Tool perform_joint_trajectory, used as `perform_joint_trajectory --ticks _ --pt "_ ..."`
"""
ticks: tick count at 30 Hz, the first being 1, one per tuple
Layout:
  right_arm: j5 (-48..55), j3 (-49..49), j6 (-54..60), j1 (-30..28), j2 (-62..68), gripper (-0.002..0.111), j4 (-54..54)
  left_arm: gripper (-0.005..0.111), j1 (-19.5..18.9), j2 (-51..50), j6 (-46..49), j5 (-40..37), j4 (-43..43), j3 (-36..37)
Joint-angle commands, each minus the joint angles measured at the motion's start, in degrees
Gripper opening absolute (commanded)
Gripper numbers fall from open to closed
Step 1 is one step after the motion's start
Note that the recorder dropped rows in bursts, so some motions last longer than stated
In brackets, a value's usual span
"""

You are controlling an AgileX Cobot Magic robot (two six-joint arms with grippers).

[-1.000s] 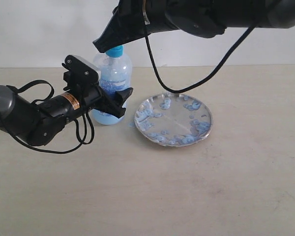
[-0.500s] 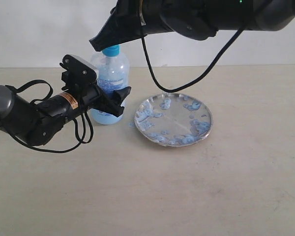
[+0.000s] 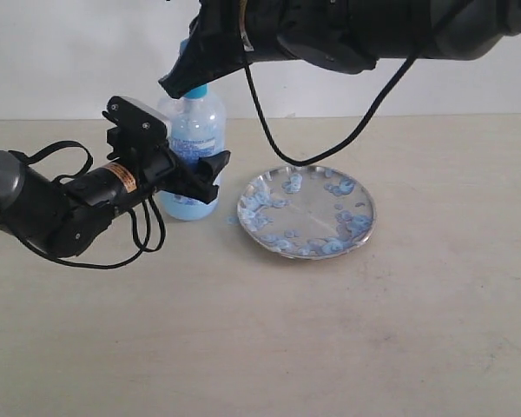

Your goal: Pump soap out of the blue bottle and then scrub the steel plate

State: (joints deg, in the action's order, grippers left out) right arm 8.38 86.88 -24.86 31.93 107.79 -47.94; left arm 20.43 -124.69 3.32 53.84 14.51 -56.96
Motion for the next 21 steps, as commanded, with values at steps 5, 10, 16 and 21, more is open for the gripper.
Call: perform_joint_trajectory --ticks 5,10,16,21 --pt "1.5 -2.4 -0.5 0.0 -12.1 0.000 -2.0 0.004 0.1 -2.1 -12.1 13.2 -0.6 -0.4" --pt "1.7 -11.0 -0.5 0.0 -24.8 0.000 -4.1 0.004 0.1 -4.7 -12.1 15.2 -2.0 -0.4" --pt "4.0 -24.3 -0.5 0.0 -36.7 0.000 -4.2 0.018 0.1 -4.8 -8.0 16.0 -5.7 -0.4" --pt "6.0 -30.9 -2.0 0.0 -39.1 0.000 -4.4 0.083 0.1 -4.8 -10.0 16.1 -8.4 -0.4"
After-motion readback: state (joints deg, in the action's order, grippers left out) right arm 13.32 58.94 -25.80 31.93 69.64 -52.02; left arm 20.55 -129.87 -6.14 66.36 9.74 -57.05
